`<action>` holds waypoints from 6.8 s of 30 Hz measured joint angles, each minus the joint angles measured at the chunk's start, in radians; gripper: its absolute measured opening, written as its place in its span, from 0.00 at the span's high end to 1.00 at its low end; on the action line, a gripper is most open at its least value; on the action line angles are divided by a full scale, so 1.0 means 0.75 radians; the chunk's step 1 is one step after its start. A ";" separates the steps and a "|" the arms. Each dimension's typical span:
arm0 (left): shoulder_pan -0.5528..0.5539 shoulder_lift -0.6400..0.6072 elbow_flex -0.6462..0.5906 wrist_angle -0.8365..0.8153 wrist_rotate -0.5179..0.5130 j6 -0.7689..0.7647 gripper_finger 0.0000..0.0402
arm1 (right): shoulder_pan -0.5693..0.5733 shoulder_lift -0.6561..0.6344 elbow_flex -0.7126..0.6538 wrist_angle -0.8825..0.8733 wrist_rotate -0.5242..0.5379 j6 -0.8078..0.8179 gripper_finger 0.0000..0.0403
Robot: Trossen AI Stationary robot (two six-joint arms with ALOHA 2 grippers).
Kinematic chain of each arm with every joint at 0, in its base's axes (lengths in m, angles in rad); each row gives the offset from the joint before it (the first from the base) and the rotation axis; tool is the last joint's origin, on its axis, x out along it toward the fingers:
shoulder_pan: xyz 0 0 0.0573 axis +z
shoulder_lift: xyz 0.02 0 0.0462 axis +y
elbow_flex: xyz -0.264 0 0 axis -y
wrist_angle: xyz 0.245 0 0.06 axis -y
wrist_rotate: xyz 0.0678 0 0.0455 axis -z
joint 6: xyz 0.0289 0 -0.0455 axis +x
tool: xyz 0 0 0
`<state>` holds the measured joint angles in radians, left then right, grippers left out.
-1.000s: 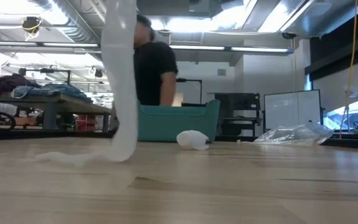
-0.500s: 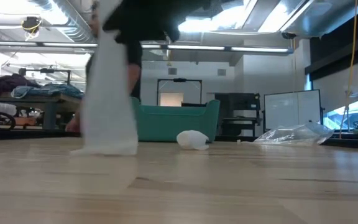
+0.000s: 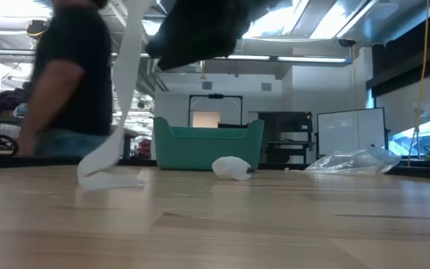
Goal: Roll bandage
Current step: Roll the bottom white bandage
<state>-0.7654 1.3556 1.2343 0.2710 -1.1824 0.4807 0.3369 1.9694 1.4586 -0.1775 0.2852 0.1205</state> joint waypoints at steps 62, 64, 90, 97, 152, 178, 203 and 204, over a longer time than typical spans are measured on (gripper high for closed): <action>0.041 -0.107 0.020 0.169 0.802 -0.037 0.90 | 0.126 -0.075 -0.364 0.827 -0.161 -0.236 0.99; 0.049 -0.107 0.020 0.093 0.689 -0.038 0.90 | 0.126 -0.075 -0.364 0.788 -0.153 -0.221 0.98; 0.020 -0.107 0.019 -0.169 0.498 -0.160 0.90 | 0.112 -0.529 -0.363 0.281 0.000 -0.188 0.38; 0.039 -0.095 0.019 -0.196 0.689 -0.224 0.90 | -0.045 -0.424 -0.362 0.756 -0.359 -0.290 0.41; 0.101 -0.096 0.019 -0.249 0.700 -0.292 0.90 | 0.100 -0.199 -0.363 0.905 -0.115 -0.100 0.41; 0.098 -0.134 0.020 -0.212 0.578 -0.157 0.90 | 0.256 -0.195 -0.363 0.759 0.002 -0.167 0.98; 0.136 -0.108 0.020 -0.785 0.161 -0.207 0.90 | 0.491 -0.198 0.193 0.040 0.168 -0.354 0.99; 0.135 -0.101 0.020 -0.809 0.161 -0.217 0.90 | 0.499 -0.198 0.230 0.037 0.185 -0.384 0.99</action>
<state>-0.6640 1.2800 1.2491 -0.3361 -1.0616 0.3179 0.7108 1.8206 1.6310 -0.1499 0.4240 -0.1674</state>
